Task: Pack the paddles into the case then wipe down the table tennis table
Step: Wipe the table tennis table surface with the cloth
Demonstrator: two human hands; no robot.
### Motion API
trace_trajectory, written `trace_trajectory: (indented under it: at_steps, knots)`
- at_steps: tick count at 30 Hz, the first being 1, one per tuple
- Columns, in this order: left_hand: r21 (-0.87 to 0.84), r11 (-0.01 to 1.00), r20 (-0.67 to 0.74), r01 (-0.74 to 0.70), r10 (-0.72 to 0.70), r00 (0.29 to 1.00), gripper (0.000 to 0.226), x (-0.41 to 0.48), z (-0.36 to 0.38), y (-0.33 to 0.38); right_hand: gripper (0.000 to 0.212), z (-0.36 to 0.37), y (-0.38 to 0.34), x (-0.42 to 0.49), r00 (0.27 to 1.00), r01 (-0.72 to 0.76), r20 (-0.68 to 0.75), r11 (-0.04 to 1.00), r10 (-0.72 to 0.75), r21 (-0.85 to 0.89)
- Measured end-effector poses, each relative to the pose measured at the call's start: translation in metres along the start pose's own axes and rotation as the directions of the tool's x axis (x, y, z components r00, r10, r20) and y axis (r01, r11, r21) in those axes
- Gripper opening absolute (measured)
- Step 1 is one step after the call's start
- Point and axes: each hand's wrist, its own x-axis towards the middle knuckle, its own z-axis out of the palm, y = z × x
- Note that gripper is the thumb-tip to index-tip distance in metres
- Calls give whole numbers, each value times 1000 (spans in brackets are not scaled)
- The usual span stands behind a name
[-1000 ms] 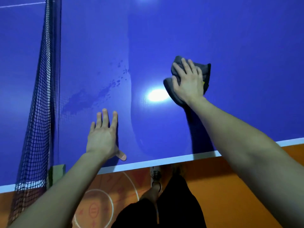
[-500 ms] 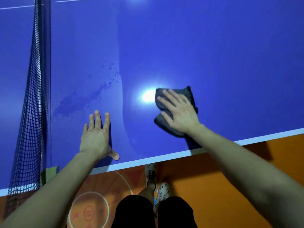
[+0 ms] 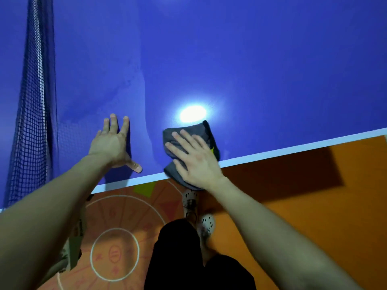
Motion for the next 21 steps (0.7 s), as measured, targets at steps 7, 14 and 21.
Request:
trace_trajectory:
  at_steps: [7, 14, 21]
  knots:
    - [1, 1000, -15, -4, 4, 1000, 192, 1, 2, -1, 57, -55, 139, -71, 805, -591, -167, 793, 568, -151]
    - [43, 999, 15, -10, 10, 1000, 195, 8, 3, 0, 64, 13, -82, 3, 959, -284, -19, 959, 284, -17]
    - [-19, 1000, 8, -6, 7, 1000, 194, 7, 5, -6, 66, -17, 37, -51, 963, -258, -87, 965, 254, -39]
